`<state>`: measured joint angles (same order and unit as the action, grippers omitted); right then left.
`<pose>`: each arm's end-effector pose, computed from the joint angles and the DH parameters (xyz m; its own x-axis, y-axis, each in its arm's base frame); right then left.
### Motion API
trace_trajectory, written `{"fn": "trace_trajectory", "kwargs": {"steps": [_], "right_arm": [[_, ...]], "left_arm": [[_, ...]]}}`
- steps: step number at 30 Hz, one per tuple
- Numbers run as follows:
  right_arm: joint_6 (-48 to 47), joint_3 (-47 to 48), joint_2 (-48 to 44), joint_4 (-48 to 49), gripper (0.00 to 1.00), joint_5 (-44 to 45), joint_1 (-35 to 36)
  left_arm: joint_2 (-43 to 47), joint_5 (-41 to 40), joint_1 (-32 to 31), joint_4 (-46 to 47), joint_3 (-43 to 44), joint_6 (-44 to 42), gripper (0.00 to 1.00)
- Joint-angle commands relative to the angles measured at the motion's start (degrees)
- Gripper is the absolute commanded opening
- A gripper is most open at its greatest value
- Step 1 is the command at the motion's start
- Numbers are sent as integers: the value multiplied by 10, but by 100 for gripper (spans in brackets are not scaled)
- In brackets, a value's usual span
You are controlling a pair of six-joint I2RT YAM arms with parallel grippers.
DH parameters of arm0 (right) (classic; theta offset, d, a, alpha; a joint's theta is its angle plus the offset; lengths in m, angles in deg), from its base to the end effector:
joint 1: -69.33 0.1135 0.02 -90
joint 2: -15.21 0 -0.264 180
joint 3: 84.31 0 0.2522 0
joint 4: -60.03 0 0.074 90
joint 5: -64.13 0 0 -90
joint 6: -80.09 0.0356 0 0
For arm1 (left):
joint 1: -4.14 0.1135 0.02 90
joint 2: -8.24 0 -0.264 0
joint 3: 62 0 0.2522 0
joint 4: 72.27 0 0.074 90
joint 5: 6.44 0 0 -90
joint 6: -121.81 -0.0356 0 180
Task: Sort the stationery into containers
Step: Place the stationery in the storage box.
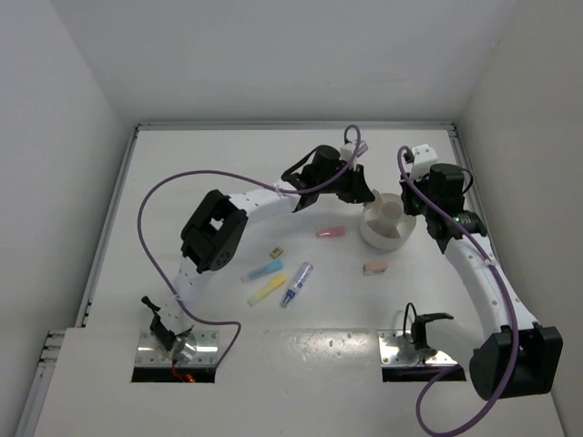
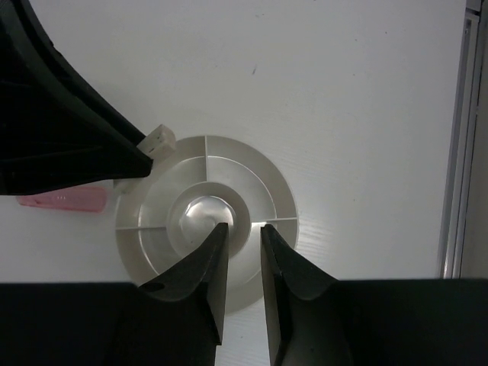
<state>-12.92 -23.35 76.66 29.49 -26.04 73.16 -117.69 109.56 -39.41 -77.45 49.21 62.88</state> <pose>0.2394 0.0161 0.2867 -0.5100 -0.0868 -0.8558 -0.0962 0.9944 -0.0435 0.3650 -0.3686 0.2271 -0.6851 0.0113 -0.7284 0.6590 0.4357 -0.6131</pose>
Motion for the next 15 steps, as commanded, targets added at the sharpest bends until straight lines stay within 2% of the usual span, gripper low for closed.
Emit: {"fn": "trace_trajectory", "kwargs": {"steps": [1,6,11,12,15], "right_arm": [[-2,22,0,16,24,4,-3],[-2,22,0,16,25,4,-3],[-2,22,0,16,25,10,-3],[-2,22,0,16,25,10,-3],[-2,22,-5,16,26,10,-3]], "left_arm": [[-14,24,-9,51,46,31,8],[-43,29,-21,43,74,36,11],[-56,29,-26,43,79,43,21],[-56,23,-26,43,79,43,30],[-56,9,-26,29,85,37,43]]}}
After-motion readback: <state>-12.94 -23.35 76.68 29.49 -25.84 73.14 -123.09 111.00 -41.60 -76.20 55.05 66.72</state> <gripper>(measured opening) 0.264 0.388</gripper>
